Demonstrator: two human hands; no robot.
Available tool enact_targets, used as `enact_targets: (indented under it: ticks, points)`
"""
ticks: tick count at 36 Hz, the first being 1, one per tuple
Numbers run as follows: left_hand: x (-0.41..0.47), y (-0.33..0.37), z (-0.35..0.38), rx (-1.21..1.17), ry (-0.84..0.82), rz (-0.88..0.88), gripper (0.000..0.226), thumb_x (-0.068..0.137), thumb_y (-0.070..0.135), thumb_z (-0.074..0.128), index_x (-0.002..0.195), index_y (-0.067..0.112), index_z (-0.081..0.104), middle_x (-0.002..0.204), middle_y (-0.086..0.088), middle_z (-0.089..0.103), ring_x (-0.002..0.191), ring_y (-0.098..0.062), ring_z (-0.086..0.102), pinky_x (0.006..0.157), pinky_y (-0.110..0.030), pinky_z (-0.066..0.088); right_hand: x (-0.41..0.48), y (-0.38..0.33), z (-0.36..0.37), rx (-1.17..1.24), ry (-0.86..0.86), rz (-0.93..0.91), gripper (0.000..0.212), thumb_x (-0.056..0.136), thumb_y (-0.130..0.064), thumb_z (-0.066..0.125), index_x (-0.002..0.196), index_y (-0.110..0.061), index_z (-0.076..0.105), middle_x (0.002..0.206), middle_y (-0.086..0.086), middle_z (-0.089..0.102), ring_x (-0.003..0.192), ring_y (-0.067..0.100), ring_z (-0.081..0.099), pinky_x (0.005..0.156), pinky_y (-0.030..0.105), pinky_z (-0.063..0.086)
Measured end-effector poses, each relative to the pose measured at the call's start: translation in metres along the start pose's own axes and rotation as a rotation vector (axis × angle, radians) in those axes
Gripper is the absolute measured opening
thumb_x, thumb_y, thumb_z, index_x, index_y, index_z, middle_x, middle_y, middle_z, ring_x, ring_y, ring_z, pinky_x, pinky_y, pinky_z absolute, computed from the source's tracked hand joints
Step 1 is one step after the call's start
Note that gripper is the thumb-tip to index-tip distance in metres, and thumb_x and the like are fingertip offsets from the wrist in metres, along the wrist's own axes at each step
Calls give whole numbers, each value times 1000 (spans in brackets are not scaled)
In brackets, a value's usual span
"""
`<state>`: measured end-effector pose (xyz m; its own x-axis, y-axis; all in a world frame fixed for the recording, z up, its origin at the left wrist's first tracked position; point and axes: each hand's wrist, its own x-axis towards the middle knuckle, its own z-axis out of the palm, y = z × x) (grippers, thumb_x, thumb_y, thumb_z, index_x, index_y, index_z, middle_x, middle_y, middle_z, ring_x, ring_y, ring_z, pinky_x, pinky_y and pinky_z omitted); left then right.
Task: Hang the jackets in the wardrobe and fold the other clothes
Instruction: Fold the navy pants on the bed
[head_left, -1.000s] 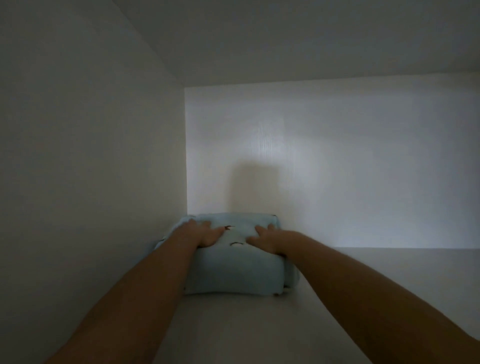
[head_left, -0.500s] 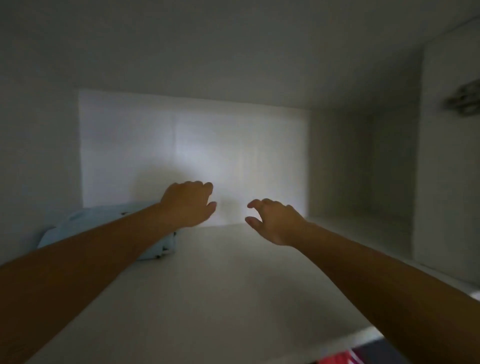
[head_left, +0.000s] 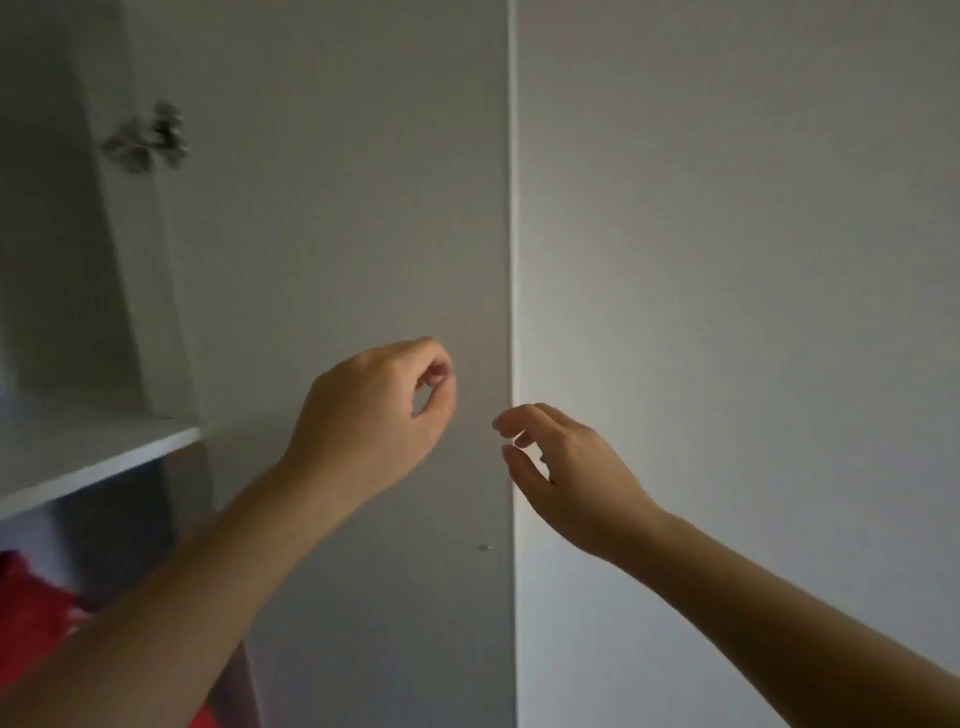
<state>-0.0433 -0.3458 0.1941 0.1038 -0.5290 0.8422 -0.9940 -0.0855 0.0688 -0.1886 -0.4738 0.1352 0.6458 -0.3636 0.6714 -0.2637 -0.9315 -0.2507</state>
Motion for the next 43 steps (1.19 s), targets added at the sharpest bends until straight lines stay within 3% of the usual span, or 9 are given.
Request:
enact_targets:
  ticks: [7,11,15,20,25,31,35,39,43]
  points:
    - [9,166,159,-488,-129,56,12,91,30,52,88,25,63,81,12,66,76,-11,63,68,-33,53,-121,134,-105,-126,164,376,22,94,-25,49,115,-25,58,109,-15,62,92,1,59,79,29,53]
    - [7,259,241,-694,-254,84,11,92,29,54,90,25,64,83,14,67,76,-5,62,66,-22,51,-183,198,-153,-169,294,567,22,92,-16,53,112,-19,62,103,-11,64,86,2,59,78,31,53]
    - [3,350,319,-891,-398,113,12,91,33,54,90,27,63,80,15,66,75,-2,62,67,-26,53,-245,264,-196,-257,368,744,21,93,-16,52,112,-19,62,101,-15,60,84,-2,57,75,24,52]
    - [2,470,411,-1069,-591,227,10,92,29,56,92,25,64,81,14,67,74,0,61,66,-17,51,-320,349,-243,-344,489,967,16,94,-20,53,106,-24,62,96,-18,61,85,-5,57,71,18,50]
    - [20,590,486,-1210,-800,336,10,94,25,55,92,23,64,85,9,69,78,-3,64,74,-26,56,-375,428,-297,-392,552,1192,13,95,-20,55,104,-23,64,94,-13,63,81,-1,60,68,13,49]
    - [21,719,561,-1223,-968,477,9,92,25,54,89,28,63,82,13,67,74,-3,62,69,-24,52,-455,498,-358,-482,622,1416,13,93,-17,57,101,-23,64,91,-14,64,76,-4,58,62,5,42]
    - [6,796,610,-1167,-1091,564,10,91,28,53,85,34,59,75,18,62,70,2,59,53,-8,39,-518,543,-384,-464,654,1581,13,93,-20,57,101,-25,64,90,-12,65,75,-4,56,59,7,40]
    - [-11,871,662,-1088,-1168,598,11,91,27,52,85,32,59,80,17,62,75,-4,59,63,-25,50,-575,602,-412,-418,665,1677,15,93,-20,55,103,-25,65,81,-10,61,62,-1,52,52,11,38]
    - [-24,935,708,-996,-1202,610,11,91,27,52,89,28,62,79,15,59,79,-10,61,63,-25,46,-620,666,-442,-356,636,1727,15,95,-21,51,104,-25,62,82,-14,57,66,-4,50,51,9,34]
